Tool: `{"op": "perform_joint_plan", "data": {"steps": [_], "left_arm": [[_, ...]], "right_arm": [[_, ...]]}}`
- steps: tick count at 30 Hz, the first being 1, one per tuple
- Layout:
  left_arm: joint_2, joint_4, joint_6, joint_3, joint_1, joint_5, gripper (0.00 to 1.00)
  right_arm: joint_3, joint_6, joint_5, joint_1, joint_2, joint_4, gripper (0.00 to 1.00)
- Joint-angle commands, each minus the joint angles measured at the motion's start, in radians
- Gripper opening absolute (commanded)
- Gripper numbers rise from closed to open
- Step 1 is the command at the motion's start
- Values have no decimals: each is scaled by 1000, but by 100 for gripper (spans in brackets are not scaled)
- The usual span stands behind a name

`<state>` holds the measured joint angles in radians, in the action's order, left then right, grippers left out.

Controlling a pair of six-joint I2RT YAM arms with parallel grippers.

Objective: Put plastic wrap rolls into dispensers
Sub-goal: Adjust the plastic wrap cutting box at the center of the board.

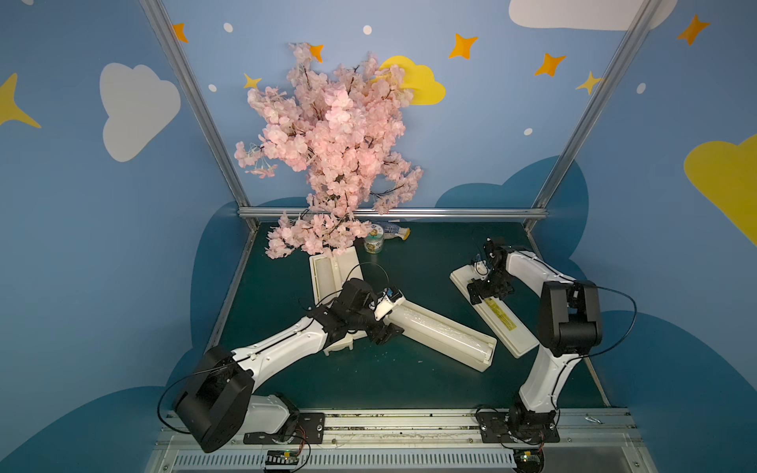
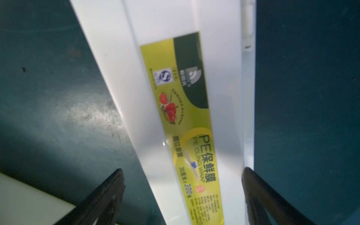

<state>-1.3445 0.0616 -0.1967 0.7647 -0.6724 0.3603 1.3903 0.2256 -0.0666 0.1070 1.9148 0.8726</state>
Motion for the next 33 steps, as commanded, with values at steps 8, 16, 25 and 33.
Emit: {"op": "perform_joint_plan", "data": {"steps": [8, 16, 25, 33], "left_arm": [[-134, -3, 11, 20, -63, -72, 38], [-296, 27, 13, 112, -79, -121, 25], [-448, 12, -9, 244, -75, -152, 24], [-533, 2, -41, 359, -33, -151, 24]], "right_arm": [[34, -7, 14, -9, 86, 10, 93], [77, 4, 35, -17, 138, 24, 93], [87, 18, -27, -25, 173, 17, 93], [68, 32, -92, -23, 151, 4, 93]]}}
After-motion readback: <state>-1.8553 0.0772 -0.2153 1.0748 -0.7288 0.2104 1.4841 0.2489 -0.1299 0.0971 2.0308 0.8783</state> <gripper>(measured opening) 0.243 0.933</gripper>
